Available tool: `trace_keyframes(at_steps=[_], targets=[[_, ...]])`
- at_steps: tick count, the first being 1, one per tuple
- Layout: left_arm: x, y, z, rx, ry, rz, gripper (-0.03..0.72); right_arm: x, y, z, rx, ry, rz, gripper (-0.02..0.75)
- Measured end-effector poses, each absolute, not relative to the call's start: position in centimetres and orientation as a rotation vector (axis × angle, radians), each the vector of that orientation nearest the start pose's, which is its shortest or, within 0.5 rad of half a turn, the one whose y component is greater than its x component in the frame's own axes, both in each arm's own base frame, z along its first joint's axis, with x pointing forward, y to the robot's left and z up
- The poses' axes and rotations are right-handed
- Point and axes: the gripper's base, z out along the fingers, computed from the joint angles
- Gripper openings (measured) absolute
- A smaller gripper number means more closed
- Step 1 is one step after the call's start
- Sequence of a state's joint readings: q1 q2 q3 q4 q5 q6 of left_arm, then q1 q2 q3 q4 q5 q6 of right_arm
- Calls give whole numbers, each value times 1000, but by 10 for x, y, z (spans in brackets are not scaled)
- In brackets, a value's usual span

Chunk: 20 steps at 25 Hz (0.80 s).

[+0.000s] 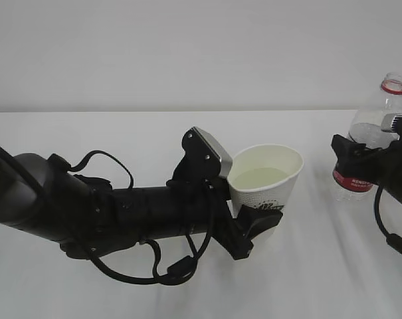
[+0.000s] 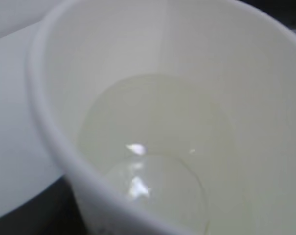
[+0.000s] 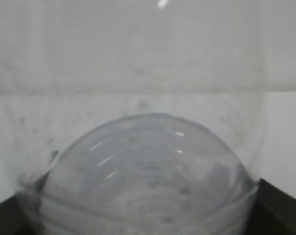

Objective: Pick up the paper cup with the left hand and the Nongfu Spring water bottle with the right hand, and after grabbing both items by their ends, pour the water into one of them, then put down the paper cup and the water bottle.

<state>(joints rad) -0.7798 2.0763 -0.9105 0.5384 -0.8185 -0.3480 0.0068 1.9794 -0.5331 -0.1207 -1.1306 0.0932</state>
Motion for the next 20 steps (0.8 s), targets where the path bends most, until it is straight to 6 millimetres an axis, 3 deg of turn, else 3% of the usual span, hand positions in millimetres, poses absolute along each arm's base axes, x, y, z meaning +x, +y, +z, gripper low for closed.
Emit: trace_keyframes(at_steps=[7,20], targets=[[252,-297,113,1028,1689,-858,498,310,12,106,-47,1800,133,653],[252,-297,113,1028,1689,-858,498,310,14,111,-72,1781,145,663]])
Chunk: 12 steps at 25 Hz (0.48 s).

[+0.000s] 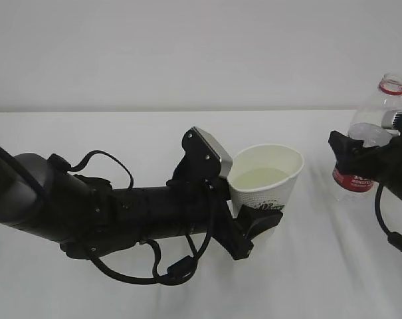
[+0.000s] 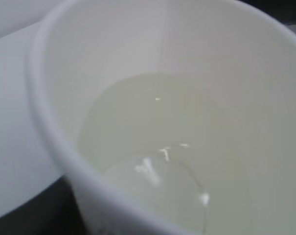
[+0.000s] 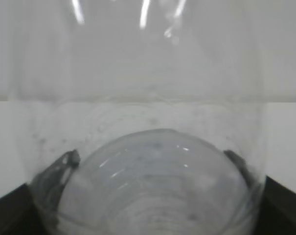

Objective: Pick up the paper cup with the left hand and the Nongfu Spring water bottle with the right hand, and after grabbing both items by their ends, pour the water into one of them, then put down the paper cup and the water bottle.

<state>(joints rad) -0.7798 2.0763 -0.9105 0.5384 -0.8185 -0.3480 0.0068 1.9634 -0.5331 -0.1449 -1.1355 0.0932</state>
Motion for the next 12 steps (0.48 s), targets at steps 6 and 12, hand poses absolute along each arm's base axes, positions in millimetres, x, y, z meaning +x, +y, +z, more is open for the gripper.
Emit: trace_keyframes(at_steps=[6,12], targets=[[252,-297,113,1028,1689,-858,498,299,14,106,-71,1812,148,663],[252,-297,113,1028,1689,-858,498,288,14,101,-74,1846,153,663]])
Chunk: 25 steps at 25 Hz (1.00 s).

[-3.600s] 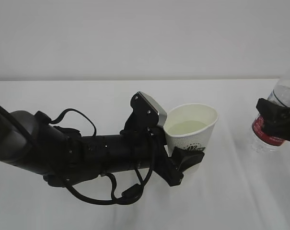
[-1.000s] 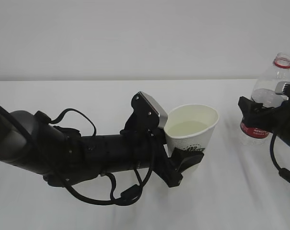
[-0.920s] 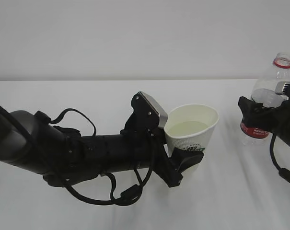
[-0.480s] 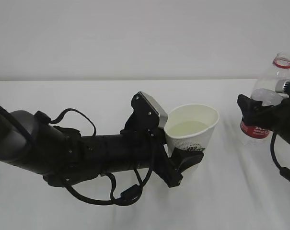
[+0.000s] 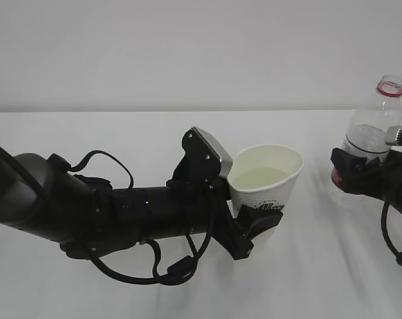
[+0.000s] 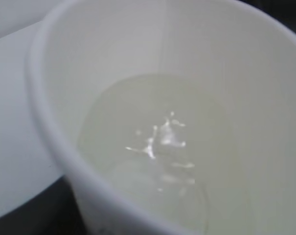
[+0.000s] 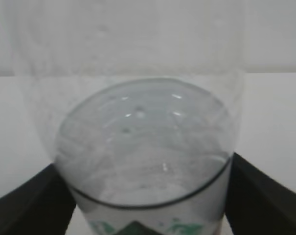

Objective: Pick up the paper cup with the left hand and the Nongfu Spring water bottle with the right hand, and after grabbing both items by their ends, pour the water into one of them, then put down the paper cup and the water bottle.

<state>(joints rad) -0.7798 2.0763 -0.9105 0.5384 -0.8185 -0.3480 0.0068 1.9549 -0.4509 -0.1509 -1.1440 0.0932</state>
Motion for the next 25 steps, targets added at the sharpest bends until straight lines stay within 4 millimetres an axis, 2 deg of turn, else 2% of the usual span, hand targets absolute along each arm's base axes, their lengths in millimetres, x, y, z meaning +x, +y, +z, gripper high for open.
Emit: trace_keyframes(at_steps=[14,25], targets=[[252,-297,113,1026,1690,-858,498,253,15,115,-80,1858,157,662],[258,-295,114,911,1730,-847,496,225,15,137,-85,1804,155,662]])
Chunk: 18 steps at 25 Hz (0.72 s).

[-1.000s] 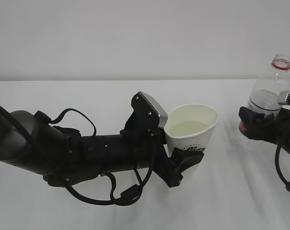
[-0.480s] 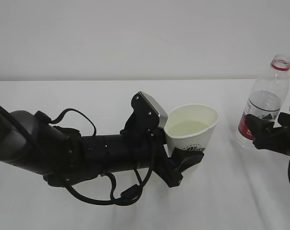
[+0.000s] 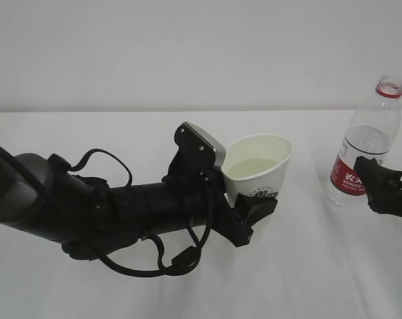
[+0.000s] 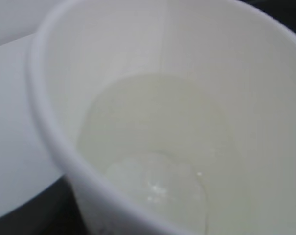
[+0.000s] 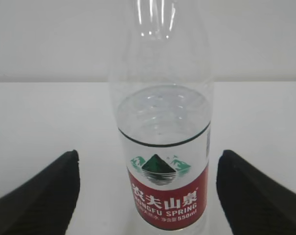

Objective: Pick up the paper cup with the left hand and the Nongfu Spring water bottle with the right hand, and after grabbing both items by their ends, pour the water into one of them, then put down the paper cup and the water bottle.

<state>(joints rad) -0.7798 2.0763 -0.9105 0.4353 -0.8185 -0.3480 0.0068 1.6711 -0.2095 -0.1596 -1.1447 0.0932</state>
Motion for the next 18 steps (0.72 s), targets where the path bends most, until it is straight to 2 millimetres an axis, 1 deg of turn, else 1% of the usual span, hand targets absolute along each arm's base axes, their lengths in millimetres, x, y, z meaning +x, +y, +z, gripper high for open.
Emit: trace_keyframes(at_steps=[4,9,18], targets=[[260,-294,115,873,1744,-842,496,218,15,148,-90,1763,154,662],[265,-290,115,829,1751,-801,496,216,15,151,-93,1750,154,662],[287,-270,115,750,1775,-727,496,216,16,151,-106,1750,160,661]])
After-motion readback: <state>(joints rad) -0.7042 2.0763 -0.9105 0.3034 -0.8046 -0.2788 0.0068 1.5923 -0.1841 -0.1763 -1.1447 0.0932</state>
